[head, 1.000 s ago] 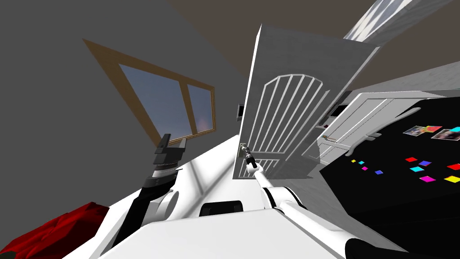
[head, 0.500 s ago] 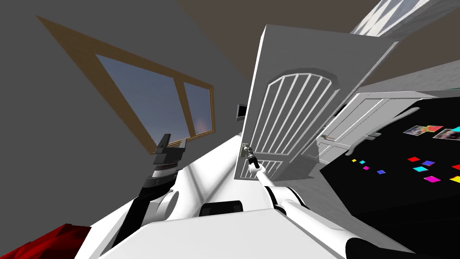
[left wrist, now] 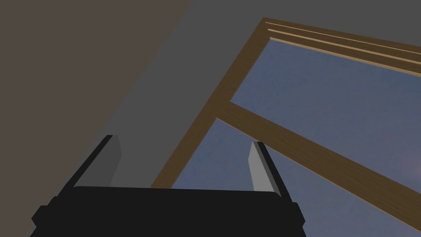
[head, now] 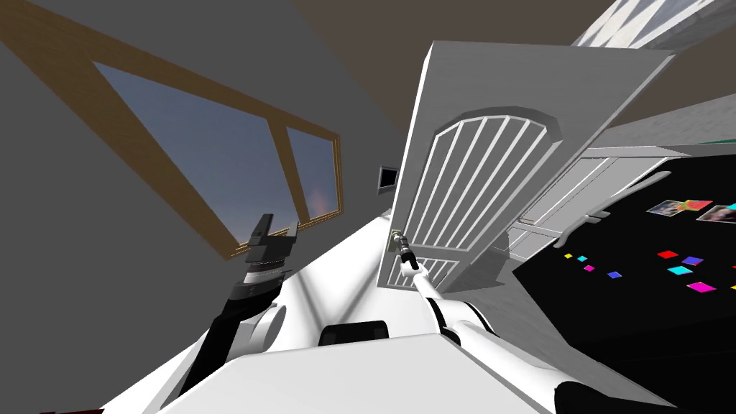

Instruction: Push the door open

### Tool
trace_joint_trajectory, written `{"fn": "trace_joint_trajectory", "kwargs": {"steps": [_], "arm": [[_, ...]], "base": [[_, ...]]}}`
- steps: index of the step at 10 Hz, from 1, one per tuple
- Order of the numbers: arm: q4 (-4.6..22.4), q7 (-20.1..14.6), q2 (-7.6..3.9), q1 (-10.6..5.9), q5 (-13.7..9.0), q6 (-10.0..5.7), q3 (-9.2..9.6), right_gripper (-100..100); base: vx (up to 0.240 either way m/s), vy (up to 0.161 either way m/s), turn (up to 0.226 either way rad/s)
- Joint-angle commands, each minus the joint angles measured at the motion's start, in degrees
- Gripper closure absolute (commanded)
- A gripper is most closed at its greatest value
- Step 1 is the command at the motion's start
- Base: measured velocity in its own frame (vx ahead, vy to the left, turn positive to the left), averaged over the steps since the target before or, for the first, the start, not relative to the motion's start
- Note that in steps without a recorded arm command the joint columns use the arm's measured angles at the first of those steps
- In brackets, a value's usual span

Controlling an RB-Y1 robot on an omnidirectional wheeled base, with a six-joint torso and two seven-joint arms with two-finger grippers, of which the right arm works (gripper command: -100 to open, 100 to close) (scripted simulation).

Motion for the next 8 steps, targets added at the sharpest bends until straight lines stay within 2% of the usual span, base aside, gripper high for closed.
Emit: {"fn": "trace_joint_trajectory", "kwargs": {"steps": [1,4,6,7,8], "arm": [[0.1,0.5,-0.30,-0.05,-0.4,-0.15,-0.88,100],[0.1,1.3,-0.69,0.15,-1.0,-0.04,-2.21,100],[0.3,1.3,-1.09,0.56,-1.1,0.11,-2.49,100],[0.3,1.6,-1.58,0.66,-1.5,0.04,-3.49,100],[0.3,1.7,-1.65,0.69,-1.5,0.04,-3.69,100]], "base": [[0.174,0.112,-0.071],[0.147,0.126,-0.067],[0.109,0.043,-0.038],[0.137,0.029,-0.053],[0.193,0.085,-0.063]]}}
